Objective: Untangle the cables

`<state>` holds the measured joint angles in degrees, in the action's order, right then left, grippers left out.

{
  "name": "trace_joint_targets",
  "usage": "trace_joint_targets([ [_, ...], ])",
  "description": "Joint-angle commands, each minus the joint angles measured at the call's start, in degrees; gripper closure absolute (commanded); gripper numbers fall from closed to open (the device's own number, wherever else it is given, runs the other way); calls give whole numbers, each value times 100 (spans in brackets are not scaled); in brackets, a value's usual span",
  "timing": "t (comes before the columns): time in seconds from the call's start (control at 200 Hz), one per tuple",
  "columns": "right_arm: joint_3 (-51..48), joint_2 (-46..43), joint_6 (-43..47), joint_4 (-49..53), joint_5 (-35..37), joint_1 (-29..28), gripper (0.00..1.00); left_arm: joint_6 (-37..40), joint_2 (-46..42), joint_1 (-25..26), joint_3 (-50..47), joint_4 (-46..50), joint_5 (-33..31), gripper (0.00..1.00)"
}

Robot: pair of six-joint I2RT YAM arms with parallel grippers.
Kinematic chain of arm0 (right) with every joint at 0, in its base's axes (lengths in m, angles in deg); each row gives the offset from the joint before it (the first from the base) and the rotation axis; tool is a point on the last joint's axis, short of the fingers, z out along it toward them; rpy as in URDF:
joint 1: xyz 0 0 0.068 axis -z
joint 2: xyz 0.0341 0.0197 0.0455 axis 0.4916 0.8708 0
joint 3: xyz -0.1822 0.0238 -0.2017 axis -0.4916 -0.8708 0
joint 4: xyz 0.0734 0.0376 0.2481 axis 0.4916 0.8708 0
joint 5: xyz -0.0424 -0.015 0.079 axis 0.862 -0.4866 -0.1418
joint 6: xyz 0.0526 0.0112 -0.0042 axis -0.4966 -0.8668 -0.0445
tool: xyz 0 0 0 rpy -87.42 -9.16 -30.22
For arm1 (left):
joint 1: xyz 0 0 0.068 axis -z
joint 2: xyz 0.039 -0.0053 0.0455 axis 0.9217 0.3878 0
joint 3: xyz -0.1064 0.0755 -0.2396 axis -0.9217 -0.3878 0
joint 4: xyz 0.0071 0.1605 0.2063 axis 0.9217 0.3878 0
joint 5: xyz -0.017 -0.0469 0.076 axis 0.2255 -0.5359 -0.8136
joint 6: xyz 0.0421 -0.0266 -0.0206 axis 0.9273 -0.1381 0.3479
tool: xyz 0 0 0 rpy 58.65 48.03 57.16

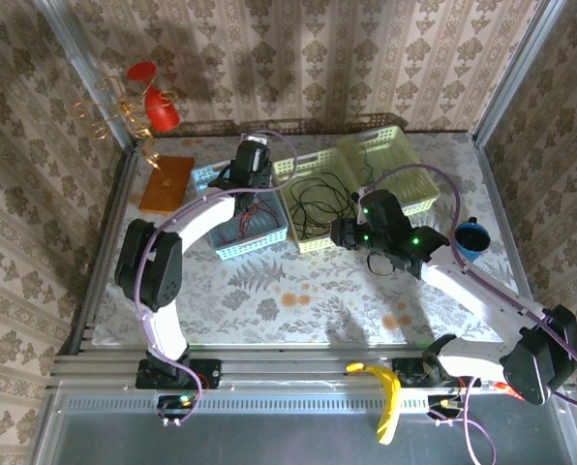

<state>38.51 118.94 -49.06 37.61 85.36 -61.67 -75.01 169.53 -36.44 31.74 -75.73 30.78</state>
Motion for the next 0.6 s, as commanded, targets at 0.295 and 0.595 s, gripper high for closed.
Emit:
trace_joint_targets([
  [0.295, -44, 74, 90, 185, 9, -42, 60, -2026, -801, -300, -1470, 602, 1427, 100],
  [0.595, 47, 10, 79, 248, 319, -38, 57, -2188, -611, -608, -1397, 235, 2387, 34],
])
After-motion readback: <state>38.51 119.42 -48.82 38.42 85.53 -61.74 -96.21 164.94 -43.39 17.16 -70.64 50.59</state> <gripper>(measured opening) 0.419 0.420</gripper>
